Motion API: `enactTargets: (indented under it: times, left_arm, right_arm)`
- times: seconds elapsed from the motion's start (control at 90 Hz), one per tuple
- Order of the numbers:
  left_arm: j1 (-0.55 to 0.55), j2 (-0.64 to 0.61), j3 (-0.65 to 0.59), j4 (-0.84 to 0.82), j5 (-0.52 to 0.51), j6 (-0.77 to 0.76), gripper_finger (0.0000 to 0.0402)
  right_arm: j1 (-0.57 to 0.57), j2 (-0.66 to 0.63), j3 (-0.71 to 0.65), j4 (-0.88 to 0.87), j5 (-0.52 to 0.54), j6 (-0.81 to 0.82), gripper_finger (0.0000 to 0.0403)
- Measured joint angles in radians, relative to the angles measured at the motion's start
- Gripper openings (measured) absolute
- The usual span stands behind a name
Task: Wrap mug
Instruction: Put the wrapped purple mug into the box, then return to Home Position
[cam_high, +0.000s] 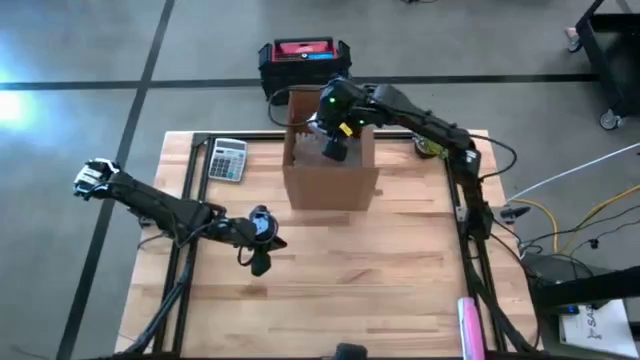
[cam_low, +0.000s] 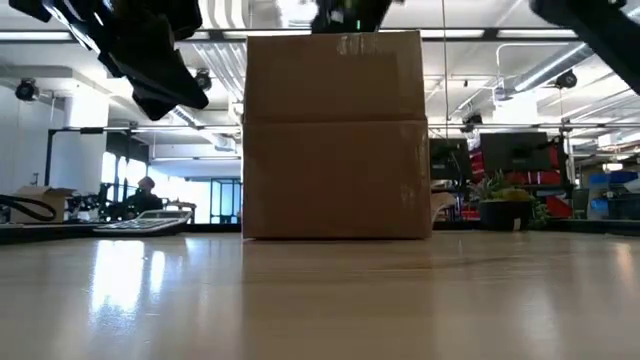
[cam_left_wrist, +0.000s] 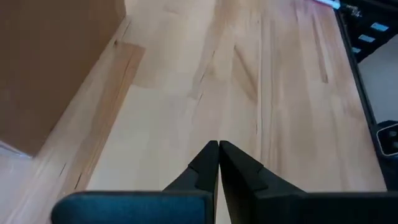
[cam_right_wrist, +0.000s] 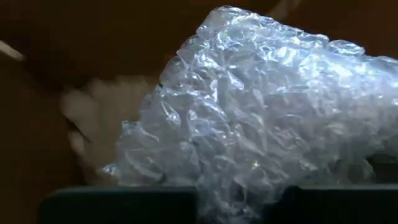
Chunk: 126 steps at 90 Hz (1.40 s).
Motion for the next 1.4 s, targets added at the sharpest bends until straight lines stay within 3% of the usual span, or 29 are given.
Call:
enactTargets:
  times: [0.156,0.367,0.511,0.722,0.867,1.022,1.256,1.4]
  left_arm:
    - [0.000,0.012,0.000,0.003,0.000,0.028,0.0000]
    - [0.000,0.014,0.000,0.005,-0.001,0.035,0.0000]
    - [0.000,0.014,0.000,0.006,-0.001,0.036,0.0000]
    - [0.000,0.014,0.000,0.015,-0.001,0.036,0.0000]
    - [0.001,0.014,0.000,0.056,-0.002,0.047,0.0000]
    - [0.001,0.014,0.000,0.063,-0.007,0.085,0.0000]
    - [0.001,-0.004,0.000,0.066,-0.040,0.121,0.0000]
    - [0.005,-0.010,0.000,0.058,-0.039,0.141,0.0000]
  right_arm:
    - [0.017,0.066,0.001,-0.006,-0.041,-0.005,0.0008]
    - [0.012,0.109,0.005,-0.013,-0.016,-0.004,0.0021]
    - [0.022,0.118,0.004,-0.023,-0.024,-0.015,0.0076]
    - [0.033,0.097,0.031,-0.050,-0.027,-0.024,0.0188]
    - [0.036,-0.007,0.028,-0.049,-0.031,-0.009,0.0238]
    - [0.044,-0.110,0.028,-0.061,-0.053,0.032,0.0264]
    - [0.073,-0.261,0.010,-0.169,-0.110,0.082,0.0266]
    - [0.102,-0.367,-0.130,-0.199,-0.108,0.120,0.0251]
